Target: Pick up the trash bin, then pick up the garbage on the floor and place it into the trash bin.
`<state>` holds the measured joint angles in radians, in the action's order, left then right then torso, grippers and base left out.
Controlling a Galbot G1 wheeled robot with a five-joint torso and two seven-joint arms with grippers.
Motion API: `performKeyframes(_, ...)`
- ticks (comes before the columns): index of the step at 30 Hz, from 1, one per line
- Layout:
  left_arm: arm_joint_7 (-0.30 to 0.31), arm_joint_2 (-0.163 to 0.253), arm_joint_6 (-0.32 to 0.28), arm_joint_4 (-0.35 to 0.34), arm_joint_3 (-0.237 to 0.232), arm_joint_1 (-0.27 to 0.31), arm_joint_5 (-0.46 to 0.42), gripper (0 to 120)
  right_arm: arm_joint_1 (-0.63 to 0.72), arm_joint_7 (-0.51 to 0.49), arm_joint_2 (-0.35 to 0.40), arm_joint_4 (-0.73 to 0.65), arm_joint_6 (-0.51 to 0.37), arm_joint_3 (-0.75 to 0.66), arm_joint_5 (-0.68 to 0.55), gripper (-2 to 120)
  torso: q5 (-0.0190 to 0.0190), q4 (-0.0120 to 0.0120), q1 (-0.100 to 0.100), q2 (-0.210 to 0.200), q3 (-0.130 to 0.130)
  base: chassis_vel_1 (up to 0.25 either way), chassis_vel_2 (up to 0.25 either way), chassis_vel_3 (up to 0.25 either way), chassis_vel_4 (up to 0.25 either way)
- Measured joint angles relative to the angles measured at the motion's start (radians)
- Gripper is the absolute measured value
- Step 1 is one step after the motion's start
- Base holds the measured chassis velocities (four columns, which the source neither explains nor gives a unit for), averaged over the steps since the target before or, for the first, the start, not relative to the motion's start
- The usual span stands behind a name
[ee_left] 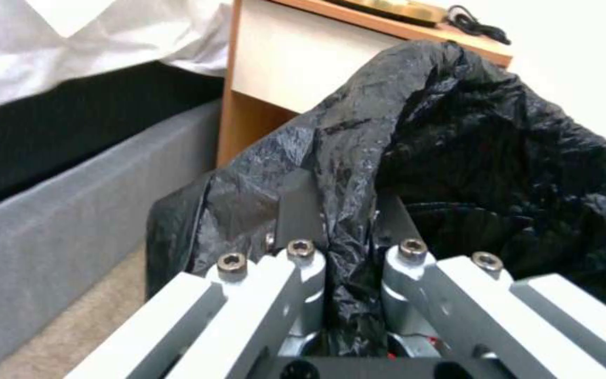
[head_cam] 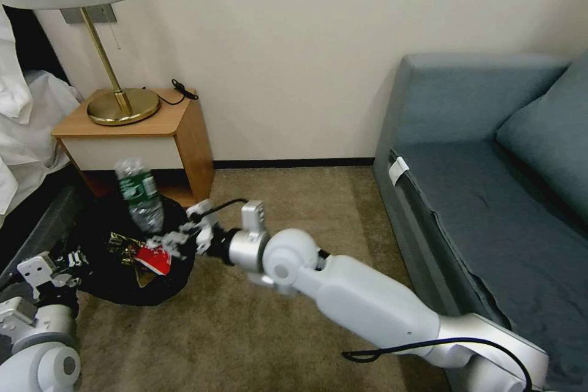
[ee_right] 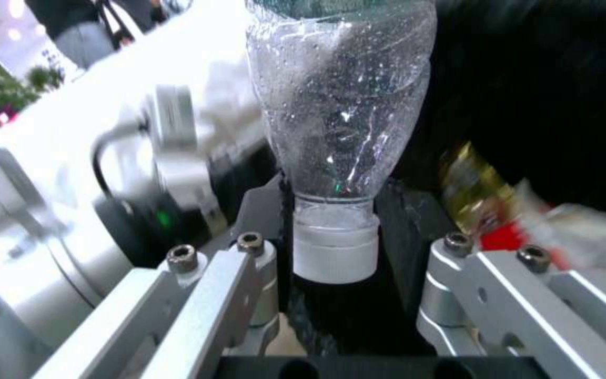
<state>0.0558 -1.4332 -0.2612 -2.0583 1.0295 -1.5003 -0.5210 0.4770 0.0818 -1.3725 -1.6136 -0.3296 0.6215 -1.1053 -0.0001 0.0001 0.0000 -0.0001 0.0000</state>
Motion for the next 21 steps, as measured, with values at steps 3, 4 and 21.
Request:
performKeyframes(3, 0.0, -0.001, -0.001, -0.001, -0.006, -0.002, 0.0, 5, 0.019, -0.019, -0.021, 0.057, 0.005, 0.013, 0.05, 26, -0.0001, -0.0001, 0.0, 0.0, 0.0, 0.0, 0.0, 0.0, 0.0)
performKeyframes(4, 0.0, -0.001, -0.001, 0.0, -0.007, -0.002, 0.0, 5, 0.027, -0.025, -0.029, 0.083, 0.005, 0.015, 0.063, 26, 0.0, 0.0, 0.0, 0.0, 0.0, 0.0, 0.0, 0.0, 0.0)
performKeyframes(21, -0.013, 0.009, -0.001, 0.036, -0.019, 0.013, 0.001, 5, 0.097, -0.06, -0.051, 0.155, 0.015, -0.087, 0.137, 90, 0.0001, -0.0001, 0.0, 0.0, 0.0, 0.0, 0.0, 0.0, 0.0)
